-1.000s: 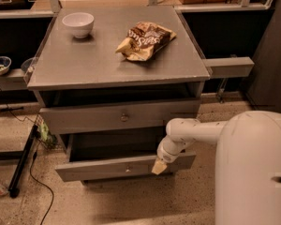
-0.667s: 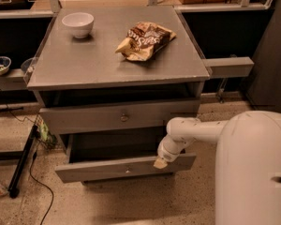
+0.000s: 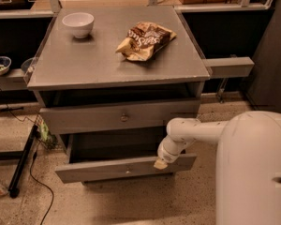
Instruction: Open middle drawer
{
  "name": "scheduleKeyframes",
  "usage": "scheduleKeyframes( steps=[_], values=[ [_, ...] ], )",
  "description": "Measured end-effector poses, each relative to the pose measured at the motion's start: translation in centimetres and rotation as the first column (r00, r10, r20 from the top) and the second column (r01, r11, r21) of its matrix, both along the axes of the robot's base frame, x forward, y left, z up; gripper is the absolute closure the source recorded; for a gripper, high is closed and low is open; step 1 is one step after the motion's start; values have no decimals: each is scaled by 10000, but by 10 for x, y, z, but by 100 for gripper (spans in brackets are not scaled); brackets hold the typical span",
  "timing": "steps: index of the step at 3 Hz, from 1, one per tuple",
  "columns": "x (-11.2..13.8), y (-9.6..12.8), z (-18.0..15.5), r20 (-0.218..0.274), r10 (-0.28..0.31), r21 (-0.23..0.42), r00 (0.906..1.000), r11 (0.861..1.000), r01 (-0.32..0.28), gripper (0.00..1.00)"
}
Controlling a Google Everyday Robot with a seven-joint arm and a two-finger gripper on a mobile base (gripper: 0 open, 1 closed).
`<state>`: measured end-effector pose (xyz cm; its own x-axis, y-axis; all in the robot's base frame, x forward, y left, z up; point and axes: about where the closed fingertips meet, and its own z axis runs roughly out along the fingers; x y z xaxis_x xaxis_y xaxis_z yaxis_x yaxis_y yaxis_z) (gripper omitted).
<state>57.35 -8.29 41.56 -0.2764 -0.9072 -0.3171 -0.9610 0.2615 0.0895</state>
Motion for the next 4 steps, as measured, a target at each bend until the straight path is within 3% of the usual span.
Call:
scheduleKeyframes(
  steps=[4],
  values=[
    [-16, -7, 11, -270, -40, 469, 9996, 9989, 52, 100]
  ],
)
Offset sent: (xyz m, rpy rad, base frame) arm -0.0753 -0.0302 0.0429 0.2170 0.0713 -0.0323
